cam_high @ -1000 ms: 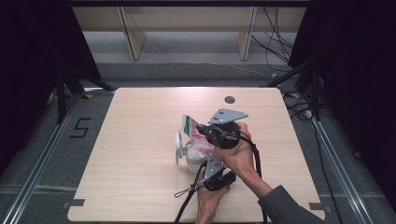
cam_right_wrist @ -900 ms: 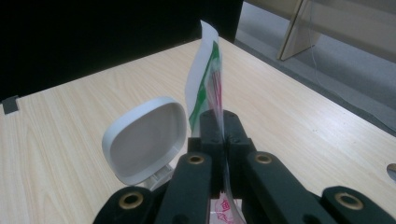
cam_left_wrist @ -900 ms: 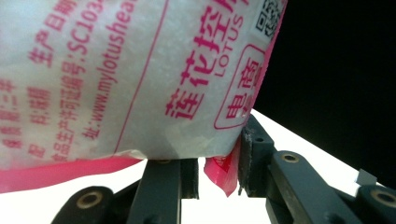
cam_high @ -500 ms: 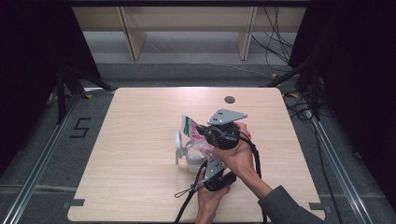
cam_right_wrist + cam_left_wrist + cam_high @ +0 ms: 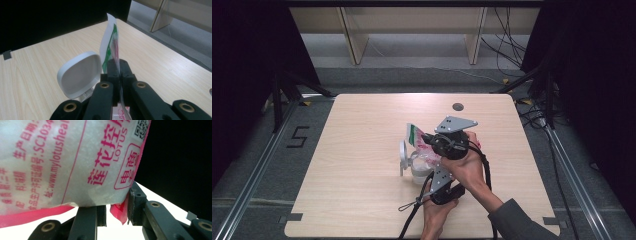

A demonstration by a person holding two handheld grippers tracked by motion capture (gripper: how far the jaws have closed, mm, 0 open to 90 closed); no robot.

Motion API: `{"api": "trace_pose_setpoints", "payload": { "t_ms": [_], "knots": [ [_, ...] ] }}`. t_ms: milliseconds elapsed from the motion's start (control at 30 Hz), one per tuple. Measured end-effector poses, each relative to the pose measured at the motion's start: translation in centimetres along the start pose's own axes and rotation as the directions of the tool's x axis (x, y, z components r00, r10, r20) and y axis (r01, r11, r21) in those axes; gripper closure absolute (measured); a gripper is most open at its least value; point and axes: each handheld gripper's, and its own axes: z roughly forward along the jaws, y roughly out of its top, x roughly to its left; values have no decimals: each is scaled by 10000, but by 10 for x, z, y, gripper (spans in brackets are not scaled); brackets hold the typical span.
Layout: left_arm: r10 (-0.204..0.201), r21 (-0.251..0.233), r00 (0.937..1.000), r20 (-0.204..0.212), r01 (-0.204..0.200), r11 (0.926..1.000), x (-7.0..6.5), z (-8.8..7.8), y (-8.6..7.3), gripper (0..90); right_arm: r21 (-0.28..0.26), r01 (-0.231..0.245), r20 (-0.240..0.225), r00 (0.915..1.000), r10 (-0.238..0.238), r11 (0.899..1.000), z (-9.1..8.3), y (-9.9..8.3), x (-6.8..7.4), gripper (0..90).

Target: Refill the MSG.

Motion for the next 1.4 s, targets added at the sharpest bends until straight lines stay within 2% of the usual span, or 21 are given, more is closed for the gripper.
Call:
{"api": "trace_pose_setpoints", "payload": {
  "t_ms": [100, 167, 200, 233, 267, 333, 567, 700, 800, 867, 900, 967, 1100, 1233, 1267, 1400],
  "knots": [
    [-42, -49, 10000, 12, 42, 10000, -1, 1, 0, 722, 112, 6, -8, 10000, -6, 9999, 1, 0, 1, 900],
    [-39, -35, 10000, -31, 39, 10000, -1, 0, 0, 722, -34, 34, -60, 10000, -34, 10000, 0, 1, -1, 900],
    [-16, -17, 10000, 24, 16, 10000, 0, 0, 0, 722, -197, -93, 87, 9999, 95, 9998, 1, 0, -1, 900],
    [-22, -21, 10000, -17, 22, 10000, 0, 1, -1, 722, -38, 80, -53, 10000, -80, 10000, 1, 0, -2, 900],
    [-22, -40, 10000, -27, 22, 10000, 0, 1, -1, 722, -58, 134, 106, 9999, -133, 9999, 2, 0, -1, 900],
    [-26, -53, 10000, -52, 25, 10000, 0, 0, 0, 722, -79, -109, -13, 9999, 109, 9999, 1, 0, 0, 900],
    [156, -18, 9998, -80, -156, 9999, 0, 0, 0, 722, -66, -22, -83, 10000, 21, 10000, 2, 1, -2, 900],
    [154, -21, 9999, -23, -154, 9999, -1, 0, 0, 722, 32, -57, -1, 10000, 57, 10000, 1, 0, -1, 900],
    [168, -17, 9998, -49, -168, 9999, 0, 0, 0, 722, -142, -168, 54, 9998, 169, 9998, 1, 0, -2, 900],
    [139, -29, 9999, -50, -139, 9999, 0, 0, 0, 723, 33, -59, -23, 10000, 59, 10000, 2, 0, -1, 900],
    [137, -57, 9999, -37, -137, 9999, 0, 0, 0, 723, -58, -21, 3, 10000, 21, 10000, 3, 0, -1, 900],
    [153, -68, 9999, -11, -153, 9999, 0, 0, 0, 723, 1, -122, -162, 9998, 122, 9999, 2, 1, -1, 900],
    [132, -97, 9999, 4, -132, 9999, 0, 0, 0, 723, -3, -6, -98, 10000, 6, 10000, 3, 0, 0, 900],
    [199, -117, 9998, -39, -200, 9997, 0, 0, 0, 723, 28, -229, -74, 9997, 230, 9997, 2, 1, 1, 900],
    [206, -111, 9998, -34, -206, 9997, 1, -1, 0, 723, -36, -4, -63, 10000, 3, 10000, 4, 1, 0, 900],
    [178, -130, 9998, 2, -178, 9998, 0, -1, 1, 723, 91, 98, -114, 9999, -97, 9999, 5, 2, 2, 900]
  ]
}}
